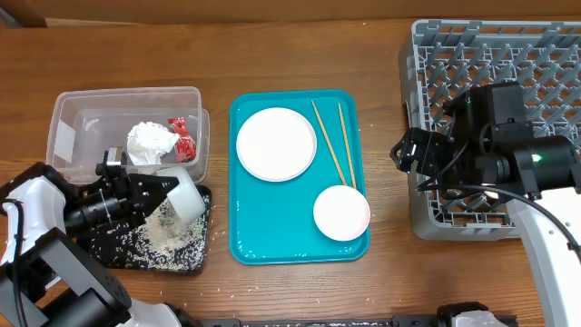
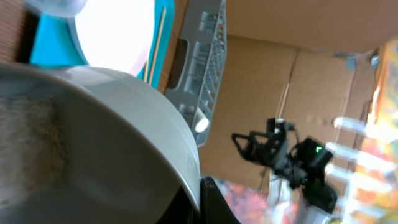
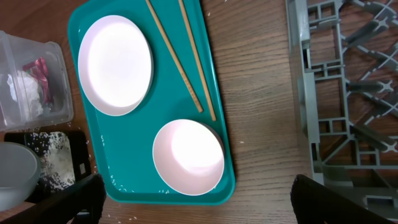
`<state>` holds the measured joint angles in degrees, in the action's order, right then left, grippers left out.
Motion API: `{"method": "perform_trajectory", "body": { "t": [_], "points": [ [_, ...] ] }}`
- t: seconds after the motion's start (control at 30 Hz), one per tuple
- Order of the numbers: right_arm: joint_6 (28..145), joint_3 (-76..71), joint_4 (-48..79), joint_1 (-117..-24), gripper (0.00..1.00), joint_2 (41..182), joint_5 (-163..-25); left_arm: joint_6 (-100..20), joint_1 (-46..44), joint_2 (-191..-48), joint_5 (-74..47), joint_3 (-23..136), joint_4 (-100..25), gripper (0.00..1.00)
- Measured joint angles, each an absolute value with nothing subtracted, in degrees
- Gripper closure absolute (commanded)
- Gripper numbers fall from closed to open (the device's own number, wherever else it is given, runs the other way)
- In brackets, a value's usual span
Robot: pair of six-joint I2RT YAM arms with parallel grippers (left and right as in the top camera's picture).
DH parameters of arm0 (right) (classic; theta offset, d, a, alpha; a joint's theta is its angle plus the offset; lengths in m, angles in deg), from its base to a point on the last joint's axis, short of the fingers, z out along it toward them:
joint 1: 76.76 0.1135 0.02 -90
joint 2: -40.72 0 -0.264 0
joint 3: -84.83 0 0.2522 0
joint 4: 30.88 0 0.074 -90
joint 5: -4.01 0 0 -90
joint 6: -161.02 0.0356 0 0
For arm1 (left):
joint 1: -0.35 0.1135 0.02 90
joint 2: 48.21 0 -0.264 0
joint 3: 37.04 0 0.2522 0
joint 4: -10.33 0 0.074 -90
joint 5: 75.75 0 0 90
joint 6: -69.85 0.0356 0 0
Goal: Sort waste into correct bins and load items into the dishwasher
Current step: 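Tip the rice bowl over the black tray to pour out rice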
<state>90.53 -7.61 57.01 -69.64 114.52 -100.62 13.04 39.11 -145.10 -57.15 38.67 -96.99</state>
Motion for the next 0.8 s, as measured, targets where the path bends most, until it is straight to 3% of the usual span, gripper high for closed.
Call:
{"method": "perform_trajectory", "body": {
  "t": [0.33,0.8],
  "points": [
    [90.5,-7.6,57.0,-69.6,0.02,114.5,-100.6,12.5,39.9,-145.7,-57.1,38.7,-93.8,0.96],
    [90.5,-7.6,56.9,-69.6,0.03,114.5,-100.6,18.6,40.8,-145.7,-57.5,38.6,-100.1,0.96]
  ]
}}
